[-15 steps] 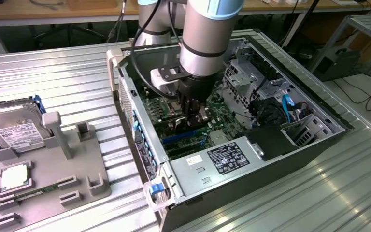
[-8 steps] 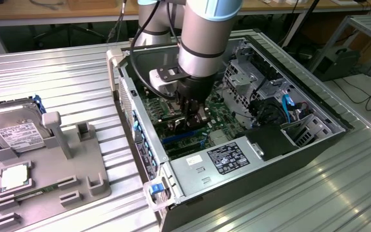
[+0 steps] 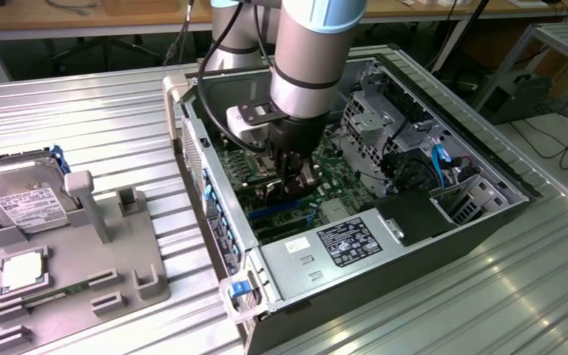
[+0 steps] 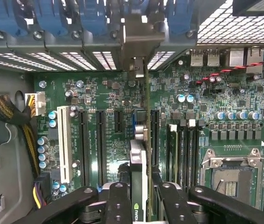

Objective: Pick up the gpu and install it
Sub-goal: 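Insert the gpu into the slot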

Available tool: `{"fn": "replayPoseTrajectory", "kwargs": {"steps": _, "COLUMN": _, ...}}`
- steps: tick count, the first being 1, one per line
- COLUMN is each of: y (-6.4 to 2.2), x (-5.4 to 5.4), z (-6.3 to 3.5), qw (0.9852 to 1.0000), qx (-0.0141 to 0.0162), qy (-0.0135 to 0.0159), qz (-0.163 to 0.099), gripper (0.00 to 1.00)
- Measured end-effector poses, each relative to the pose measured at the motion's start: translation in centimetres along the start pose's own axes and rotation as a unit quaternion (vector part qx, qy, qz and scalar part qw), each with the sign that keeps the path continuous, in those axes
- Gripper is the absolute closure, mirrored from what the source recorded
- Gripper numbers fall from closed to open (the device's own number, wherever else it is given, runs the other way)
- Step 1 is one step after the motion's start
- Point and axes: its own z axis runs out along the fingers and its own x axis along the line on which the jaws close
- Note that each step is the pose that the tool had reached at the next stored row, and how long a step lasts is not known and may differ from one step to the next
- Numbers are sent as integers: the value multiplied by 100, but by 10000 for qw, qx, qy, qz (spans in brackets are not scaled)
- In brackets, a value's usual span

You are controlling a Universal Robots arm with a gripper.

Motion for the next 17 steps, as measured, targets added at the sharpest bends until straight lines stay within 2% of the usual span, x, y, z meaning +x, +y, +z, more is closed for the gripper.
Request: {"fn": "replayPoseTrajectory", "kwargs": {"steps": 17, "y": 11, "x": 10, "z": -9, "qw": 9999, "qx": -4, "qy": 5, "qz": 133, "gripper": 73}}
